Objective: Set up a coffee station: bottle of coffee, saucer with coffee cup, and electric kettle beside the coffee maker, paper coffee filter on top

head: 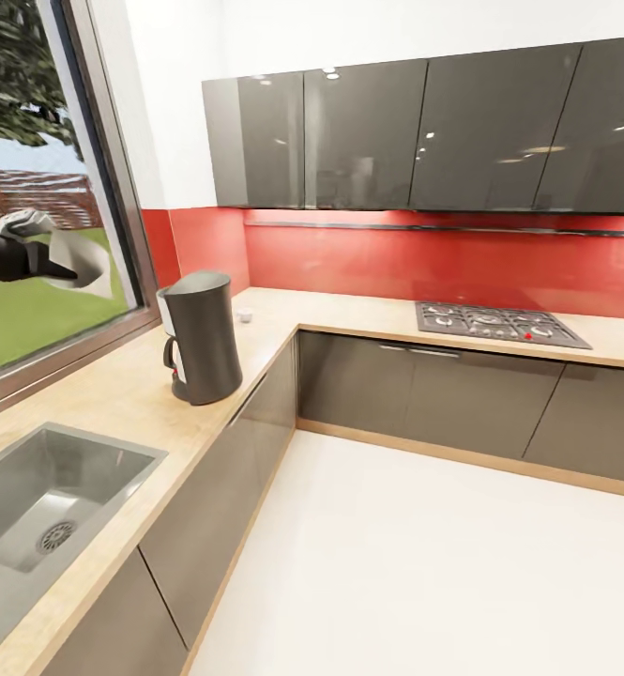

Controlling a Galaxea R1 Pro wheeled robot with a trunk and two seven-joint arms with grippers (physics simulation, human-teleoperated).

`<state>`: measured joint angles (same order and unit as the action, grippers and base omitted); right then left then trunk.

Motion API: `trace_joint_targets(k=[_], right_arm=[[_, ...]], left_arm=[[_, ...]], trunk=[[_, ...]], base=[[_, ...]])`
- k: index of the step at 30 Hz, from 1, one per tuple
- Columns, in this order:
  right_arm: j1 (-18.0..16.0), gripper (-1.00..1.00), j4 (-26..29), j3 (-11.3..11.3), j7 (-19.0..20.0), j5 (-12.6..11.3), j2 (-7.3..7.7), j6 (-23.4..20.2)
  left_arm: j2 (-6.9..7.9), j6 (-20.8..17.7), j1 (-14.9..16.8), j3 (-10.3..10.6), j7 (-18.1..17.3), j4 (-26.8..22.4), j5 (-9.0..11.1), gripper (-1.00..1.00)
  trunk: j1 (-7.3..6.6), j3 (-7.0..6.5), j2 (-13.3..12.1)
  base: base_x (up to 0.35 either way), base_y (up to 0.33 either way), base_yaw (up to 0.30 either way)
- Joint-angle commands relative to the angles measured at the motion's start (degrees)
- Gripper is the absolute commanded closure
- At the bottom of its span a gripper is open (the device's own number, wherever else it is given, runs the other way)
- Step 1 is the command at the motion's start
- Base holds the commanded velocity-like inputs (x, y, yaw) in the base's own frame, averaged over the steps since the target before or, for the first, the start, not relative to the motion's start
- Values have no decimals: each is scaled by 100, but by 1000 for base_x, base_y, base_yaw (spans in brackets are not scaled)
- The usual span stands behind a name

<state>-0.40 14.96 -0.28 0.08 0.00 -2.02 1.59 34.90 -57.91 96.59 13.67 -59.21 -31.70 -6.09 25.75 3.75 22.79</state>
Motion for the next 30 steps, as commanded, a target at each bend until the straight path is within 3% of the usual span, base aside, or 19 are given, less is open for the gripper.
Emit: trace_joint_targets(k=[1, 5, 8, 13, 16, 20, 24, 26, 27, 28, 30], right_arm=[[-4, -100, -2, -5, 1, 0, -1, 17], [-4, -100, -2, -3, 1, 0, -5, 16], [-4, -100, -2, 1, 1, 0, -3, 17], [-4, -100, -7, 0, 1, 0, -7, 16], [-4, -100, -10, 2, 1, 1, -9, 16], [-4, -100, -11, 2, 1, 0, -9, 15], [-4, -100, -14, 6, 1, 2, -9, 17], [-4, -100, -12, 9, 5, 4, -9, 17], [-4, -100, -13, 9, 6, 5, -9, 17], [-4, -100, -13, 10, 8, 4, -9, 17], [-4, -100, -13, 10, 9, 2, -9, 17]], left_arm=[[12, 2, 5, -46, -38, 16, -42, 100], [39, 7, -7, -145, 23, 125, -11, 100], [42, 6, -8, -142, 71, 186, -103, 100], [29, 71, -9, -147, 82, 49, -837, 100], [-5, 3, 14, -53, 86, -54, -887, 100], [-23, -30, 162, -18, 85, 611, -887, 100], [-97, -35, 795, -12, 92, 1543, -896, 100], [-299, -36, 1414, 56, 165, 2228, -957, 100], [-341, -38, 1530, 89, 191, 2343, -983, 100], [-516, -42, 1956, 262, 289, 2742, -1089, 100], [-647, -44, 2218, 410, 327, 3017, -1131, 100]], trunk=[[4, 13, 12], [4, 13, 12], [4, 13, 12], [4, 13, 12], [4, 13, 12], [4, 13, 12], [4, 13, 12], [4, 13, 12], [4, 13, 12], [4, 13, 12], [4, 13, 12]], base=[[1, 0, 0], [0, 0, 0], [0, 0, 0], [0, 0, 0], [0, 0, 0], [0, 0, 0], [0, 0, 0], [0, 0, 0], [0, 0, 0], [0, 0, 0], [0, 0, 0]])
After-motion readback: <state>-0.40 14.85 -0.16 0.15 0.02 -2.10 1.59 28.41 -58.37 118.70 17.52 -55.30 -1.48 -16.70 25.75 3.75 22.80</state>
